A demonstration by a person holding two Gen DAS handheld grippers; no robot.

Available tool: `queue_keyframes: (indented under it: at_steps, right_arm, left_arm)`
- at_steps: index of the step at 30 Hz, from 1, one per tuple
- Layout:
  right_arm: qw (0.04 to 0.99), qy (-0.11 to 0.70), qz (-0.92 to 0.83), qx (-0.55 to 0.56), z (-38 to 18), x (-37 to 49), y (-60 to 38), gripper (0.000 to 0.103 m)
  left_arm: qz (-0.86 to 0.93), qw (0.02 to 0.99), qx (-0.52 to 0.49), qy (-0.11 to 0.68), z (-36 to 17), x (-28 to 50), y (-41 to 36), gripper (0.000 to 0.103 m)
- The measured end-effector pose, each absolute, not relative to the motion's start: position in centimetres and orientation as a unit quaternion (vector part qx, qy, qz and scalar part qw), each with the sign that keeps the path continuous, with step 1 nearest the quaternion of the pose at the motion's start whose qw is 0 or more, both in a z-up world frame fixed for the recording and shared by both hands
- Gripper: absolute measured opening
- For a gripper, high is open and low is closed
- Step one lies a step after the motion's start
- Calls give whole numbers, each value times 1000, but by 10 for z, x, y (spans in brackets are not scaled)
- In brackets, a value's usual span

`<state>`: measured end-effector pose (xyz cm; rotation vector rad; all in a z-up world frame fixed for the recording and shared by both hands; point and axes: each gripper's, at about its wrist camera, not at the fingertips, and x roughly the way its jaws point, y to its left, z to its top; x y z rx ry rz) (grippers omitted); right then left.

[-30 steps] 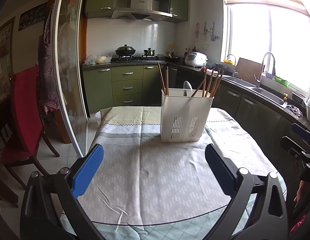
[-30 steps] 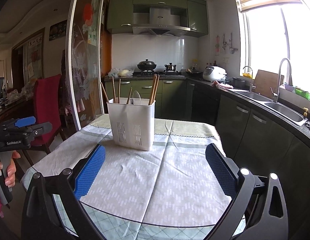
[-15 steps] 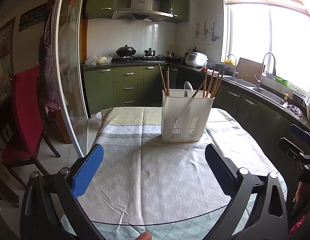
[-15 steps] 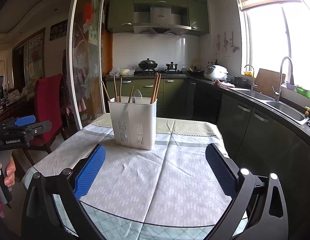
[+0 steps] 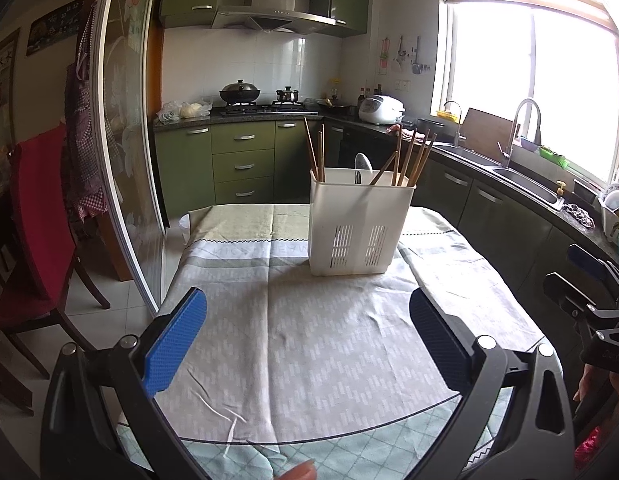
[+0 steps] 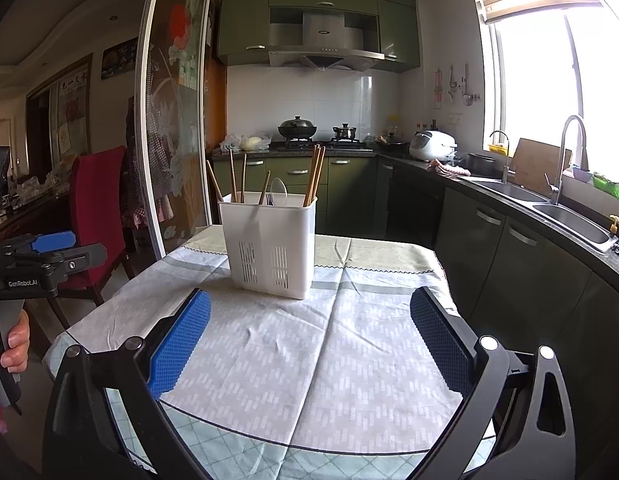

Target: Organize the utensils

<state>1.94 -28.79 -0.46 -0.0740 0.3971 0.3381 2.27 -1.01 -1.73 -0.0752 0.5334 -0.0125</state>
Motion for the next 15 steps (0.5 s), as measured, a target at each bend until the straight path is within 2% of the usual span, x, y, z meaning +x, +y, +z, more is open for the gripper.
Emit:
queue_keyframes:
  at_steps: [15]
  right_arm:
    - [965, 197, 169, -37, -6, 20, -285, 98]
  left_arm:
    - [21, 968, -10, 250, -15, 19, -14, 97]
